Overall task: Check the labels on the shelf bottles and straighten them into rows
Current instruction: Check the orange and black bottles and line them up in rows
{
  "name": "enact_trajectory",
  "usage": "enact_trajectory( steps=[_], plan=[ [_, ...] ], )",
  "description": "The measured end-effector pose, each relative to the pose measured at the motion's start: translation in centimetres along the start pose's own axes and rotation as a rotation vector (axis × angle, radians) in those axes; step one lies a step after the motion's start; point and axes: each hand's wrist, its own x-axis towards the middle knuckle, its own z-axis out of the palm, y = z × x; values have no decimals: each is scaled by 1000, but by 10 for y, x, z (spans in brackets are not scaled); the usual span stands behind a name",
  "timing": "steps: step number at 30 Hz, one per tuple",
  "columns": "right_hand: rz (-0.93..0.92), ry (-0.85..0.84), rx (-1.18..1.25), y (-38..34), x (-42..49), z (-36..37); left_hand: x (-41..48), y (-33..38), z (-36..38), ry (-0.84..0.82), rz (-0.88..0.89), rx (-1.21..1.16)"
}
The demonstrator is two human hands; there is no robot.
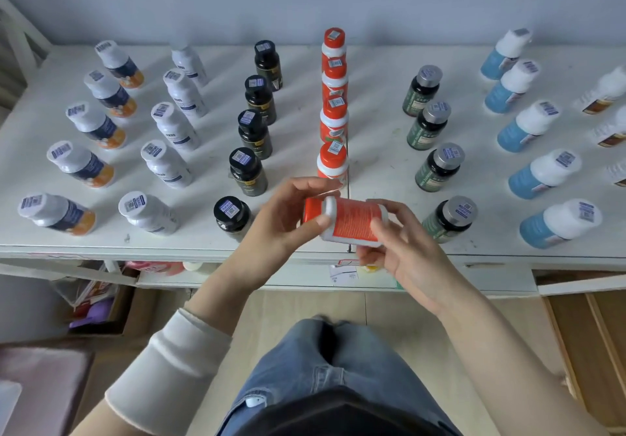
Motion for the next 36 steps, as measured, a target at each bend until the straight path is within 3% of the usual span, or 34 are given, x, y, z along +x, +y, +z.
enact_trajectory(
  steps=[4,10,14,19,22,30,36],
  plan=[
    [-103,-22,-148,5,-2,-5,3,-1,6,54,-142,-112],
    [-172,4,-176,-2,-8,3,5,-4,3,71,-162,-305],
    [-264,144,-211,-2,-8,13,4,-14,2,45,-211,-529],
    [-470,375,-593,-1,-3,29,9,-18,10,90,-396,-724],
    [-535,379,-751,14,0,23,15,-15,6,110,-303,-558],
    [-435,383,-801,31,5,12,27,-3,-7,23,-104,-83],
    [-370,347,-1091,3,7,-6,32,-9,-13,-110,124,444]
  ],
)
